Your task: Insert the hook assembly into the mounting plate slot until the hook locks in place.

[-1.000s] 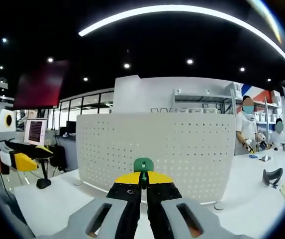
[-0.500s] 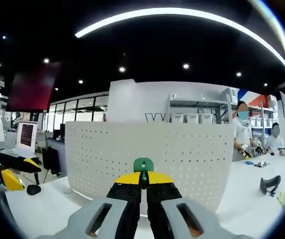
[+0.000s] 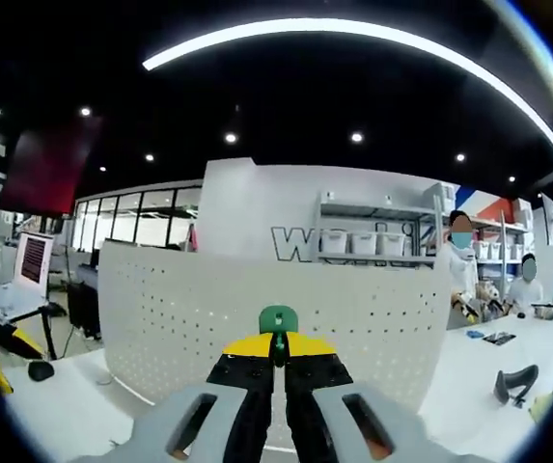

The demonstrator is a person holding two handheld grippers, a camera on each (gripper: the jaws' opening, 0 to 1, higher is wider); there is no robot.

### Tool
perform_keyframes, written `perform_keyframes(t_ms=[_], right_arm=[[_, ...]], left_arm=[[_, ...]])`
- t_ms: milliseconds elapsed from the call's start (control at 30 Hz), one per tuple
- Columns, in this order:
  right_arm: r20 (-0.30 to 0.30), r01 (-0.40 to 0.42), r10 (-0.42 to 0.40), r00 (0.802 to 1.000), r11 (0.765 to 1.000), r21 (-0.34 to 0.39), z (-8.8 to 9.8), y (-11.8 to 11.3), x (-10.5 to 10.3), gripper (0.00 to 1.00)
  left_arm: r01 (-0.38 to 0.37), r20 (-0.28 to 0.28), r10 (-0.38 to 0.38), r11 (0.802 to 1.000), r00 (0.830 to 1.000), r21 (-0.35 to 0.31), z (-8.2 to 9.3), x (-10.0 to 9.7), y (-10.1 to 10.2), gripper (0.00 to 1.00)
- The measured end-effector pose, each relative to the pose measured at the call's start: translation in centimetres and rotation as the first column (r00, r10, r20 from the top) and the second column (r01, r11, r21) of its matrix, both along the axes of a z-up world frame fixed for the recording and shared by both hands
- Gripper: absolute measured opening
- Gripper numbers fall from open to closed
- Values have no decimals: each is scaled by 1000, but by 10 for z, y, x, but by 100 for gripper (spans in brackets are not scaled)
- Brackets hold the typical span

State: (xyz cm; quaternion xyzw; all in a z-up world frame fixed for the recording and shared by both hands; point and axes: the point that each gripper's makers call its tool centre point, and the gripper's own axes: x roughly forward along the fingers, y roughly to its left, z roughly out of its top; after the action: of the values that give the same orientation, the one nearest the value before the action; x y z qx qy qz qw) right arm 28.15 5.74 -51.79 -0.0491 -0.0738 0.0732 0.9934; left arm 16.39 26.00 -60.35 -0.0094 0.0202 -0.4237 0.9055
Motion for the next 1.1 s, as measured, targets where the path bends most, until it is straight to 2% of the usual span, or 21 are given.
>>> perform_keyframes(t_ms=[567, 967, 1100], right_arm=[[50, 13, -12, 999, 1000, -18, 38, -6, 52, 2], [31, 28, -28, 999, 1000, 2, 33, -9, 75, 2], [19, 42, -42, 999, 999, 13, 29, -17, 86, 2]], left_arm=[[-21, -21, 22, 1000, 1000, 16, -7, 9, 7, 49], [-37, -36, 37, 999, 999, 21, -12, 15, 13, 48], [-40, -41, 41, 999, 998, 24, -13, 17, 14, 48]])
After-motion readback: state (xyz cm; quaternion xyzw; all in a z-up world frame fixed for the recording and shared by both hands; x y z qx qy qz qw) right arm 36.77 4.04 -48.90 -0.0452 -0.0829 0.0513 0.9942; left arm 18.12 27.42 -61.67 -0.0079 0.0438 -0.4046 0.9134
